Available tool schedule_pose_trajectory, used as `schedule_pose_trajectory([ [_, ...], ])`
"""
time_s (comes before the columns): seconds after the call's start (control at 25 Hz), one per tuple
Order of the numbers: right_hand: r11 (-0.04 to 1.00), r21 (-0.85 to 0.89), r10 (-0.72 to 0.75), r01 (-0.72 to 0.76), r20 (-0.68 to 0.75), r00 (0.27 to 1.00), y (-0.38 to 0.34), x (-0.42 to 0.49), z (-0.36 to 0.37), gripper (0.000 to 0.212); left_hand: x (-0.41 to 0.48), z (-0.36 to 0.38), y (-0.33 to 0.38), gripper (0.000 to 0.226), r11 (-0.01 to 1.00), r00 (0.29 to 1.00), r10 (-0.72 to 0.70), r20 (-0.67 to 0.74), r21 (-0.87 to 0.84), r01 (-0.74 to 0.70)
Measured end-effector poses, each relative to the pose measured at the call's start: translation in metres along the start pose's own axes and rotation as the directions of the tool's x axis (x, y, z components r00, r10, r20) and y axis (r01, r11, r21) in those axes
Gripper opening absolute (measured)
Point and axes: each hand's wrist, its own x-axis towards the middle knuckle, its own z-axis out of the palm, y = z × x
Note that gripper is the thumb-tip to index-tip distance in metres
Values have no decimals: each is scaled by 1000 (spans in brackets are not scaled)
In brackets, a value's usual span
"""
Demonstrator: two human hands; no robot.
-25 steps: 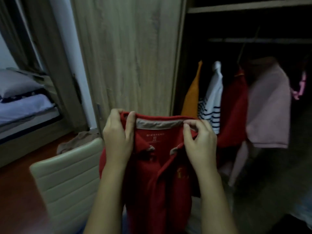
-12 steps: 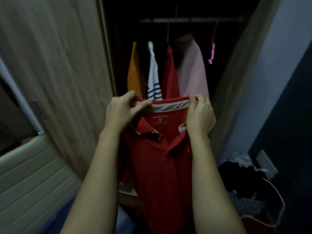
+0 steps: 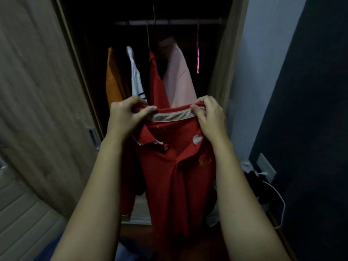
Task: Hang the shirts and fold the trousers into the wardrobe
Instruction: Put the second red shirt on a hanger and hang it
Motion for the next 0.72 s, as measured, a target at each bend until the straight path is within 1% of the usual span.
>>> schedule_pose_trajectory([
  [0.08, 998, 47, -52, 47, 98, 994, 6, 2, -11, 7, 6, 0, -4, 29, 1000, 1000, -7, -16, 29, 7],
  [0.12, 992, 88, -99, 88, 129, 987, 7, 3, -15, 7, 9, 0, -8, 30, 998, 999, -18, -36, 52, 20],
  [0.24, 978, 147, -180, 150, 226, 957, 9, 10, -17, 27, 12, 4, -19, 33, 995, 991, -61, -117, 70, 70],
  [0.36, 985, 111, -165, 134, 354, 921, 13, 21, -18, 45, 14, 9, -28, 39, 994, 983, -87, -164, 57, 98],
  [0.4, 988, 85, -150, 128, 370, 917, 14, 27, -18, 48, 19, 11, -32, 41, 995, 982, -86, -169, 43, 94],
  [0.48, 994, 48, -105, 95, 309, 945, 13, 37, -14, 48, 31, 15, -39, 40, 998, 988, -58, -141, -4, 58],
  [0.56, 999, 32, -33, 27, 180, 983, 12, 51, -7, 41, 50, 23, -42, 33, 997, 996, 22, -81, -75, -28],
  [0.64, 999, -14, 48, -47, 69, 996, 13, 67, 0, 35, 69, 34, -42, 23, 987, 996, 92, 3, -135, -91],
  [0.72, 996, -49, 77, -77, -2, 997, 18, 81, 6, 32, 88, 43, -44, 24, 983, 987, 130, 94, -146, -115],
])
